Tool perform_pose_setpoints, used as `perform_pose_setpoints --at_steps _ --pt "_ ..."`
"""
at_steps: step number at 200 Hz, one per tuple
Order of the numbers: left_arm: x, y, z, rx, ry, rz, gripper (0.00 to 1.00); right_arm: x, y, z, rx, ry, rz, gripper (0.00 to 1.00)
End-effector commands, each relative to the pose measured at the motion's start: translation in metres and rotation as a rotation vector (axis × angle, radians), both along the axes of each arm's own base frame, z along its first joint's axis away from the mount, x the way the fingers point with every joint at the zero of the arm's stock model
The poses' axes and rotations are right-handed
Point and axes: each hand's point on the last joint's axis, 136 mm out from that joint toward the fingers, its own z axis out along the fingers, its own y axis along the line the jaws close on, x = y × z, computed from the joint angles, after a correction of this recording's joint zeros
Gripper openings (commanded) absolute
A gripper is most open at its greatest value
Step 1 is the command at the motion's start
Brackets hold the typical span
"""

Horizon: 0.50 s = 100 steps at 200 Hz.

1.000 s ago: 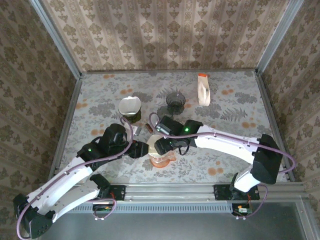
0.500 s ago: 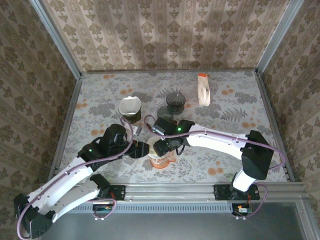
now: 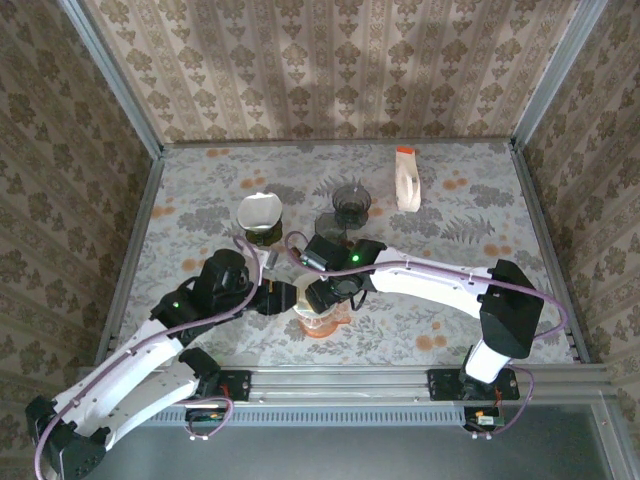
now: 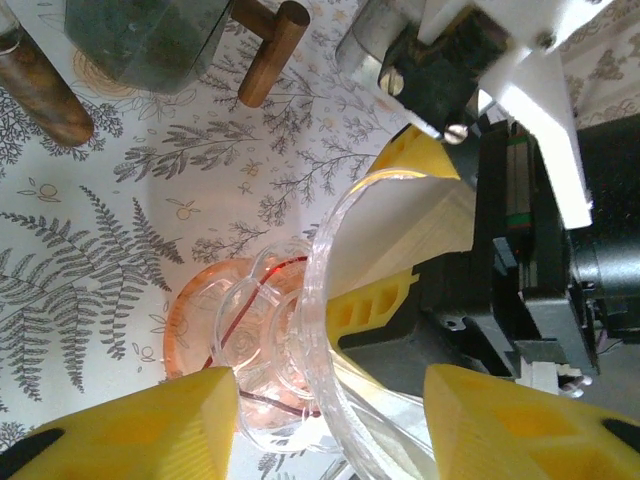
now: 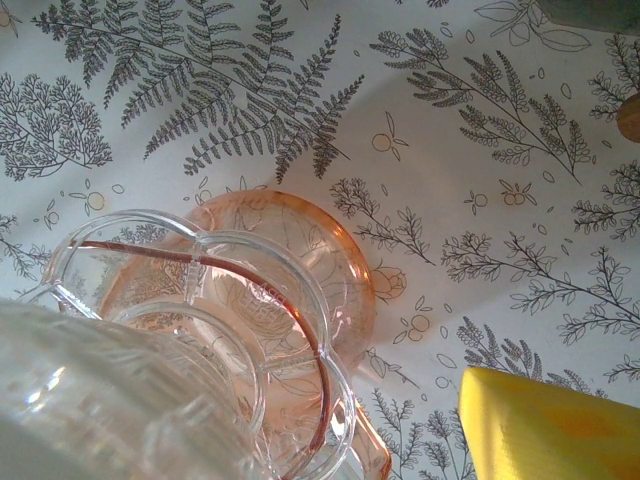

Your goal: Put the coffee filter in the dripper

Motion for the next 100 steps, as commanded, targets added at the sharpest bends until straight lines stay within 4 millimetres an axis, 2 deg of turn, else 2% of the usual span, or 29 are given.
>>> perform_pose_setpoints --at_steps 1,17,47,100 --pt "-0.003 0.001 -0.004 -0.006 0.017 -0.008 0.5 -0.001 -0.009 -0.011 -0.075 0.005 -0.017 0.71" --pt "-0.005 0.001 -0.007 -0.001 0.026 -0.011 0.5 -0.001 -0.008 -0.01 -0.069 0.003 -0.019 0.71" --pt "-0.006 0.002 -0.009 0.001 0.036 -0.013 0.39 0.003 -0.003 -0.001 -0.036 -0.023 -0.02 0.71" --pt "-0.007 0.001 -0.012 0.003 0.043 -0.014 0.32 0.016 0.008 0.043 0.093 -0.139 -0.024 0.73"
